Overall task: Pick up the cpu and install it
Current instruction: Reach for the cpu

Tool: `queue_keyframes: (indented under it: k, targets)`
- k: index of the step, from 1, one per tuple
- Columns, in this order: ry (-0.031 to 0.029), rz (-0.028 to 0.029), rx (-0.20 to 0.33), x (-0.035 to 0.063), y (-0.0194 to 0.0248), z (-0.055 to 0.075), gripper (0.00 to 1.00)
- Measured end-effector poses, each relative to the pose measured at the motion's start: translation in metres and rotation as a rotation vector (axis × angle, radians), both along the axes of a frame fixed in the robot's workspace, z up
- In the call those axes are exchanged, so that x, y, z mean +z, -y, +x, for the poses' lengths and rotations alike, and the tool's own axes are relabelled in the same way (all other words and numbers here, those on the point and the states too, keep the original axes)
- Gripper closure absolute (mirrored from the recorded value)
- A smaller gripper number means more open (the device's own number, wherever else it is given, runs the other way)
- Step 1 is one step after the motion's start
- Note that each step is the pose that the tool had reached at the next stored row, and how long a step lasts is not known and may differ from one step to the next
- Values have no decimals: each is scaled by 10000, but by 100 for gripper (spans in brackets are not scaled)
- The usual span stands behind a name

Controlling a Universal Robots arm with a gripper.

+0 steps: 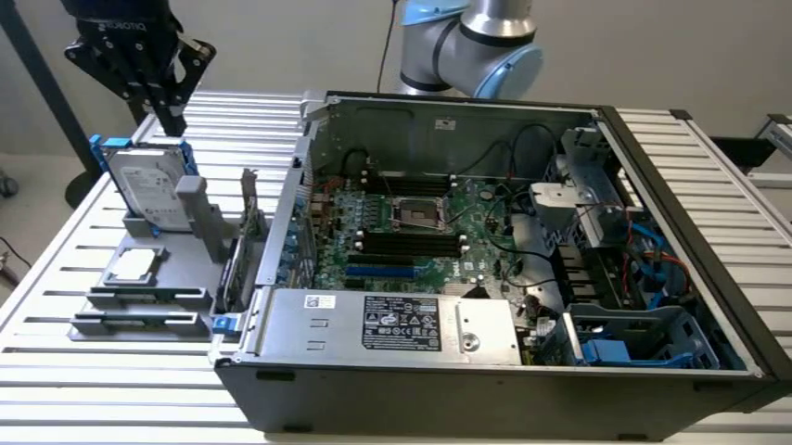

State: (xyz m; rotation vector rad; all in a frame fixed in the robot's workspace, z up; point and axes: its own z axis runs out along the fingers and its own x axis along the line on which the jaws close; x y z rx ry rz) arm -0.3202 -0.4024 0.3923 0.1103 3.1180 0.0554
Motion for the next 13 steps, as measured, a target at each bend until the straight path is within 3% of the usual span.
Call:
queue_keyframes:
  k: [13]
  targets:
    - [-43, -177, 49, -72, 1, -391, 89]
